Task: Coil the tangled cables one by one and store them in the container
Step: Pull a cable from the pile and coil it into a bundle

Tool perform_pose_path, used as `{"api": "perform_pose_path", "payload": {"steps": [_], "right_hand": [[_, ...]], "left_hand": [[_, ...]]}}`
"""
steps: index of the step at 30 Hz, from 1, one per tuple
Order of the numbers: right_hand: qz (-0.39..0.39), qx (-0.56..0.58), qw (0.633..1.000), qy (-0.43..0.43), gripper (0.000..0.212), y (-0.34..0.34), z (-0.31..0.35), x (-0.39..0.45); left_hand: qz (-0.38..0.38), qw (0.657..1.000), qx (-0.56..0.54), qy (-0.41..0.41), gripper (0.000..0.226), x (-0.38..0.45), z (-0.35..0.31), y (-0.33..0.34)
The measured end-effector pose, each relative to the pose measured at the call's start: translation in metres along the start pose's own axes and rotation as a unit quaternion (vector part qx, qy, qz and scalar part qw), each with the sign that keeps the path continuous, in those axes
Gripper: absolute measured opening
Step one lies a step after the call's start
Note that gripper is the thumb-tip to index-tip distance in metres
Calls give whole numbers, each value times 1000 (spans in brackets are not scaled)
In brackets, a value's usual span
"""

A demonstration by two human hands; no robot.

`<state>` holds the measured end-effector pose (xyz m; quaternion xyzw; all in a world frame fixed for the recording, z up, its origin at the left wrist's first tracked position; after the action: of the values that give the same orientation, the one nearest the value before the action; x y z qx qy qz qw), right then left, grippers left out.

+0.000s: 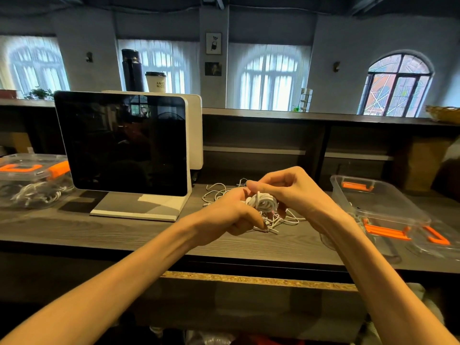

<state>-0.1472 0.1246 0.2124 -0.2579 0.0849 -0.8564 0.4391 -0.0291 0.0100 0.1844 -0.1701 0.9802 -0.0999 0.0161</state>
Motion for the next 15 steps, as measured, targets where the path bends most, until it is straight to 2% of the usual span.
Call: {"api": "perform_pose_path", "payload": {"steps": [5, 10, 15], "right_hand": [[-10, -7, 1000, 16, 44, 2, 1, -3], [58, -50, 997, -15, 23, -4, 1, -7], [24, -10, 998, -62, 21, 1, 1, -7]], "left_hand": [[-10, 999, -33, 0, 28, 1, -1, -6], [-22, 999, -50, 3, 30, 1, 2, -12], [-21, 996, -82, -13, 29, 3, 5, -13]]}}
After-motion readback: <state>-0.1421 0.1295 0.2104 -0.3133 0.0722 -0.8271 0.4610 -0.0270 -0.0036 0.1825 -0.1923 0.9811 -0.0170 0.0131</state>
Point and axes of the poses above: each hand's wrist, its own x-axis towards the middle knuckle, its own y-axis out of the palm, z = x × y, the point moved 1 cm from there along x, towards the middle knuckle, and after that the axes turned 9 degrees about -z, right-handed, at the moved point
